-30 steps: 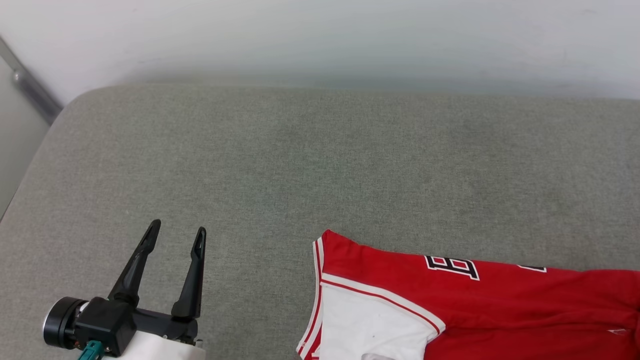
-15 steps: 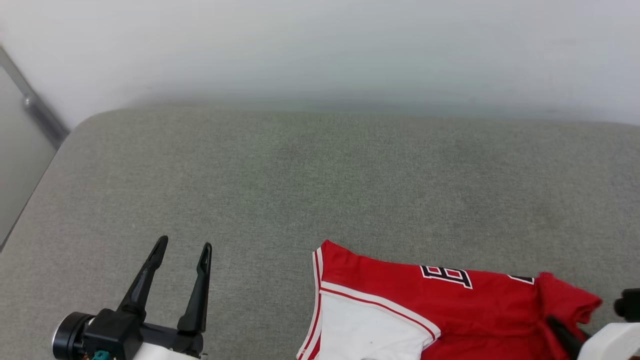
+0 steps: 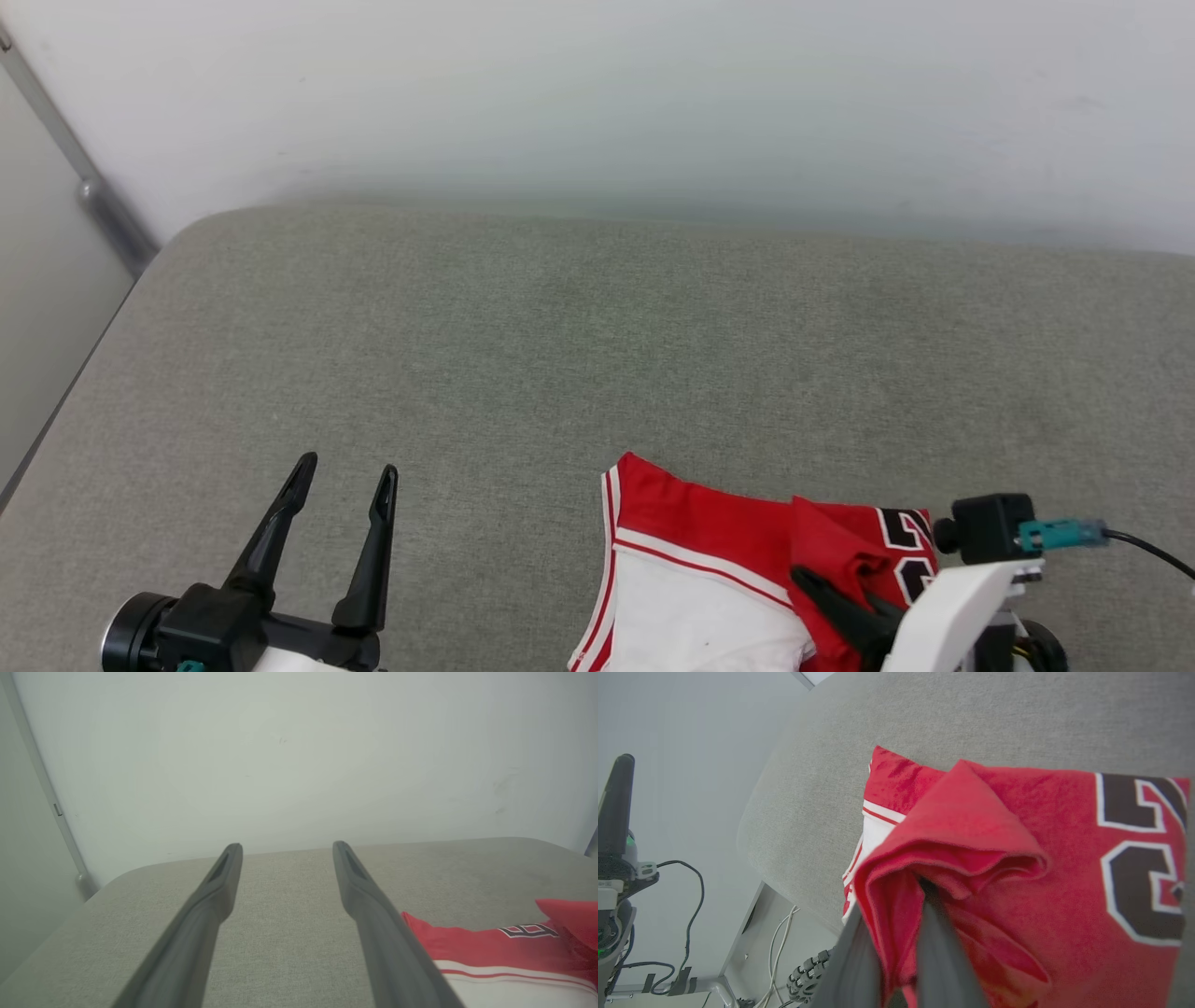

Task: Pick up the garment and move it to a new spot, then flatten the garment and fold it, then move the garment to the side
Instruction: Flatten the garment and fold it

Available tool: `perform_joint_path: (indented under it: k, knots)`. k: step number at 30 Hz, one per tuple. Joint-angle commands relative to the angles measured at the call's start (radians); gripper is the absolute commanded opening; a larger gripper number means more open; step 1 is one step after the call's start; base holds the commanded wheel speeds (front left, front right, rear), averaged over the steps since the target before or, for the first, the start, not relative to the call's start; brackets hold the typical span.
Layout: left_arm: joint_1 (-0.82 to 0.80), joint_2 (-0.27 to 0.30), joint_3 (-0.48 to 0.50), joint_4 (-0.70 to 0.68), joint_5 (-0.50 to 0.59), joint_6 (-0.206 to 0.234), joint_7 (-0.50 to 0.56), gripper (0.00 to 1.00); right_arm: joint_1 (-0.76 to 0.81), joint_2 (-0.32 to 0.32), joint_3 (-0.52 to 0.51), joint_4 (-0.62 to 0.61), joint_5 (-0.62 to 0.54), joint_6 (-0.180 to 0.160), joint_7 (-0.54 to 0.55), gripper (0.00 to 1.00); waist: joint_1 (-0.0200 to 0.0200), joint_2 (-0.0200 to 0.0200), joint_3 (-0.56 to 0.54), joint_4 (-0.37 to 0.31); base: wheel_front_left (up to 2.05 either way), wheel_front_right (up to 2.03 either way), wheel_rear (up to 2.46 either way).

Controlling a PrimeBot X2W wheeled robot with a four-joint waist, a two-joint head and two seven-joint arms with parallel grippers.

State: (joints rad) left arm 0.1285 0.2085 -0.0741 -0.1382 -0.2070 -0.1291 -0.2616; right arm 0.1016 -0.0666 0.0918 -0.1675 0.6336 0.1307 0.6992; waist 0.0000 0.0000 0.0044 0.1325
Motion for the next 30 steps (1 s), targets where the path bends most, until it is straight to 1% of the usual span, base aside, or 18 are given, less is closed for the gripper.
perform_joint_path:
  k: [1,3,5,7,11,15,16,17,18,22,25,30]
  knots:
    - [-0.005,0.004,0.001,-0.004,0.000,-0.001,-0.005,1.00,-0.029,0.013,0.020,0.015,0.008,0.000,-0.002,0.00,0.0000,0.0000,0.004,0.007,0.00,0.00,0.00]
    - [-0.011,0.004,0.001,-0.005,0.001,-0.001,-0.005,1.00,-0.055,0.016,0.047,0.038,0.017,0.000,-0.013,0.00,0.0000,0.0000,0.009,0.015,0.00,0.00,0.00]
    - [-0.014,0.005,-0.002,-0.007,0.002,-0.002,-0.005,1.00,-0.073,0.017,0.073,0.076,0.049,0.000,-0.038,0.00,0.0000,0.0000,0.013,0.024,0.00,0.00,0.00]
    - [-0.018,0.006,-0.005,-0.007,0.003,-0.002,-0.005,1.00,-0.099,0.017,0.085,0.120,0.048,0.000,-0.072,0.00,0.0000,0.0000,0.018,0.037,0.00,0.00,0.00]
    - [-0.023,0.004,-0.003,-0.008,0.001,-0.002,-0.005,1.00,-0.143,0.017,0.118,0.193,0.019,0.000,-0.107,0.00,0.0000,0.0000,0.030,0.058,0.00,0.00,0.00]
    - [-0.026,-0.001,-0.005,-0.004,0.001,-0.002,-0.005,1.00,-0.171,0.017,0.141,0.260,0.029,0.000,-0.142,0.00,0.0000,0.0000,0.044,0.076,0.00,0.00,0.00]
    - [-0.029,-0.002,-0.007,-0.003,0.002,-0.002,-0.005,1.00,-0.179,0.017,0.145,0.275,0.029,0.000,-0.154,0.16,0.0000,0.0000,0.047,0.080,0.00,0.00,0.00]
    - [-0.031,-0.003,-0.009,-0.002,0.002,-0.002,-0.005,1.00,-0.186,0.017,0.155,0.289,0.028,0.000,-0.164,0.71,0.0000,0.0000,0.049,0.084,0.00,0.00,0.00]
    - [-0.033,-0.004,-0.011,0.001,0.002,-0.002,-0.005,1.00,-0.204,0.018,0.200,0.318,0.030,0.000,-0.182,1.00,0.0000,0.0000,0.053,0.089,0.00,0.00,0.00]
    - [-0.035,-0.007,0.011,0.000,-0.004,-0.002,-0.005,1.00,-0.230,0.017,0.250,0.311,0.057,0.000,-0.199,1.00,0.0000,0.0000,0.052,0.086,0.00,0.00,0.00]
    - [-0.034,-0.004,0.016,-0.001,-0.002,-0.002,-0.005,1.00,-0.242,0.016,0.262,0.299,0.062,0.000,-0.196,1.00,0.0000,0.0000,0.049,0.080,0.00,0.00,0.00]
    - [-0.029,-0.008,0.016,-0.003,0.000,-0.002,-0.005,1.00,-0.269,0.016,0.243,0.271,-0.010,0.000,-0.191,1.00,0.0000,0.0000,0.039,0.057,0.00,0.00,0.00]
